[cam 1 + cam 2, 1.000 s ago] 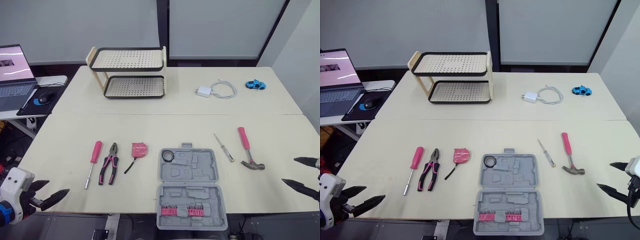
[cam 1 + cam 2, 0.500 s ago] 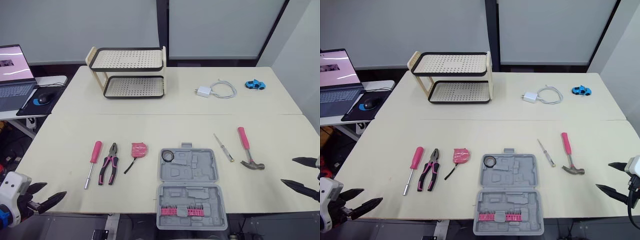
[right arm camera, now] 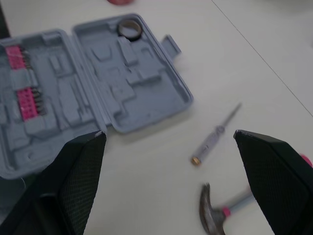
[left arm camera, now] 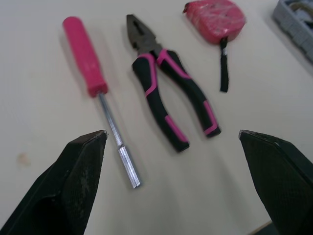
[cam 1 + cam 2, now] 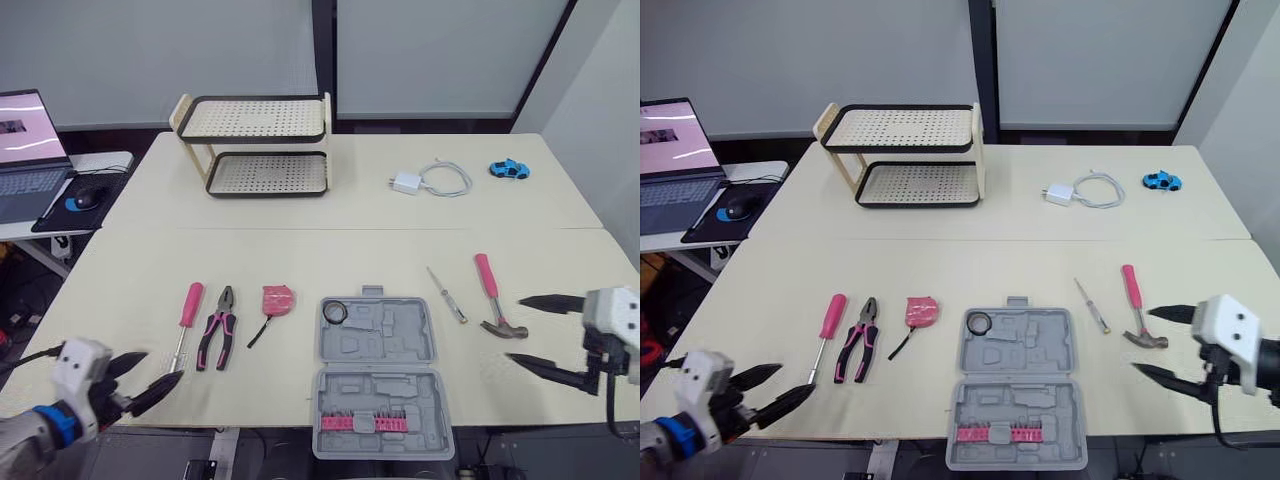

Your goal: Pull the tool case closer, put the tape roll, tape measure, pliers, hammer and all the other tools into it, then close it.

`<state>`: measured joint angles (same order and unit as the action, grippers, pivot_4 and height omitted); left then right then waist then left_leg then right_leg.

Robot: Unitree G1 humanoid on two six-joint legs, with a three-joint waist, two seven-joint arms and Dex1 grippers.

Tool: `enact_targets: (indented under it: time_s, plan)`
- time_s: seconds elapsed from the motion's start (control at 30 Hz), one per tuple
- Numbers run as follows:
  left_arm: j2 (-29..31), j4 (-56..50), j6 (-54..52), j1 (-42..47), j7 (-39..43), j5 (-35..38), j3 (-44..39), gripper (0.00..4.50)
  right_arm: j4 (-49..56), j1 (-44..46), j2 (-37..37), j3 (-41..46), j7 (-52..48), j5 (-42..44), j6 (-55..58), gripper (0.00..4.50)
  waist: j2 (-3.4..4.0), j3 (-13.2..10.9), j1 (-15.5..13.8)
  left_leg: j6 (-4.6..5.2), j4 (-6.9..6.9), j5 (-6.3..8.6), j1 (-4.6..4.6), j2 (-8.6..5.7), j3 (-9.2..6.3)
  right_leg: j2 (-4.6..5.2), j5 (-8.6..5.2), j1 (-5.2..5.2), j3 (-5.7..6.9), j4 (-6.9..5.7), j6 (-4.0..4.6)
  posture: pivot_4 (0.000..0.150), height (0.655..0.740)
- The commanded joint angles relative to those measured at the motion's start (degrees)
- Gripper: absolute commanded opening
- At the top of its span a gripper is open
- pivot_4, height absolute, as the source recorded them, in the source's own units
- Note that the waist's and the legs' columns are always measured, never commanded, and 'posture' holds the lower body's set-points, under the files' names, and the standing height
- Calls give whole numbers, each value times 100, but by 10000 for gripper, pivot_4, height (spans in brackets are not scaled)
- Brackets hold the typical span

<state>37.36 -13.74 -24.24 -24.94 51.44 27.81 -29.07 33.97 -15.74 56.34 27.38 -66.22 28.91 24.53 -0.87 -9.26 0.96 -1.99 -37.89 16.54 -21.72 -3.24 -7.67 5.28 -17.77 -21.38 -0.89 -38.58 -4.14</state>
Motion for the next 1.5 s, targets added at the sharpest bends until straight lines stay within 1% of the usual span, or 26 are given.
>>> enact_targets:
  time_s: [0.03, 0.1, 0.2, 0.27, 0.4, 0.53, 0.73, 0.83, 0.9, 1.13, 1.23, 1.33, 1.37, 1.5]
  plan:
    - [-194, -701, -258, 39, -433, 160, 164, 45000, 596, 423, 61, -417, 288, 569, 520, 44697, -2, 0, -5, 0, 0, 0, 0, 0, 0, 0, 0, 0, 0, 0, 0, 1500, 7400]
    - [-366, -990, -412, 117, -744, 165, 333, 45000, 733, 772, -11, -757, 494, 749, 730, 44697, -5, -2, -18, 0, -1, 0, 0, -2, 0, -1, 0, 0, 1, 0, 0, 1500, 7400]
    - [-760, -1461, -656, 314, -1409, 7, 867, 45000, 751, 1303, -141, -1364, 692, 802, 866, 44697, -5, -2, -36, 0, -3, 0, 2, -4, 4, -1, 1, 2, -3, 0, -2, 1500, 7400]
    - [-965, -1613, -898, 465, -1835, -117, 1170, 45000, 723, 1522, -180, -1586, 757, 838, 959, 44697, -7, -2, -68, 0, -6, 0, 1, -5, 2, -1, 2, 3, 0, 0, -4, 1500, 7400]
    - [-1316, -1577, -1042, 757, -2465, -454, 1742, 45000, 658, 1813, -191, -1891, 814, 856, 1015, 44697, -9, -2, -93, -1, -6, -1, -1, -7, 0, -3, 2, 0, 1, 0, -4, 1500, 7400]
    - [-1681, -1229, -1016, 1182, -2998, -899, 2325, 45000, 610, 2041, -214, -2135, 814, 857, 1031, 44697, -10, -1, -99, -1, -7, -1, 1, -9, 2, -3, 3, 2, 0, -1, -5, 1500, 7400]
    - [-2012, -764, -1258, 1833, -3591, -1388, 2839, 45000, 607, 2118, -259, -2270, 862, 870, 1090, 44697, -15, -1, -100, -1, -7, -1, 0, -9, 0, -5, 3, 0, 3, -3, -5, 1500, 7400]
    - [-2200, -602, -1462, 2066, -3868, -1508, 2927, 45000, 610, 2094, -241, -2274, 863, 872, 1093, 44697, -17, -2, -102, -1, -8, -1, 0, -10, -1, -5, 3, 1, 3, -3, -5, 1500, 7400]
    - [-2284, -547, -1605, 2157, -3949, -1543, 2985, 45000, 613, 2071, -225, -2263, 866, 875, 1092, 44697, -17, -2, -99, -1, -8, -1, -1, -10, 0, -5, 3, 0, 3, -3, -5, 1500, 7400]
    - [-2312, -524, -1997, 2173, -4115, -1692, 3163, 45000, 635, 2024, -218, -2247, 889, 901, 1120, 44697, -16, -1, -100, -2, -8, -2, 1, -9, 0, -6, 3, 1, 2, -3, -5, 1500, 7400]
    - [-2324, -485, -2008, 2201, -4131, -1745, 3242, 39130, 630, 2016, -217, -2247, 893, 897, 1120, 45000, -15, 0, -98, -2, -8, -2, 2, -9, 0, -6, 3, 1, 2, -3, -5, 1500, 7400]
    - [-2366, -414, -2029, 2253, -4156, -1802, 3252, 30167, 633, 1987, -207, -2231, 895, 891, 1121, 45000, -15, 0, -102, -2, -8, -2, 2, -10, 0, -6, 3, 1, 1, -3, -5, 1500, 7400]
    - [-2372, -404, -2043, 2259, -4165, -1817, 3246, 26372, 642, 1975, -204, -2222, 898, 895, 1126, 45000, -15, 0, -103, -2, -8, -2, 1, -10, 0, -5, 3, 1, 2, -3, -5, 1500, 7400]
    - [-2363, -422, -2095, 2231, -4197, -1856, 3237, 14657, 686, 1871, -163, -2138, 888, 930, 1153, 45000, -15, 0, -104, -2, -9, -2, 1, -12, 0, -4, 3, 2, 1, -3, -6, 1500, 7400]
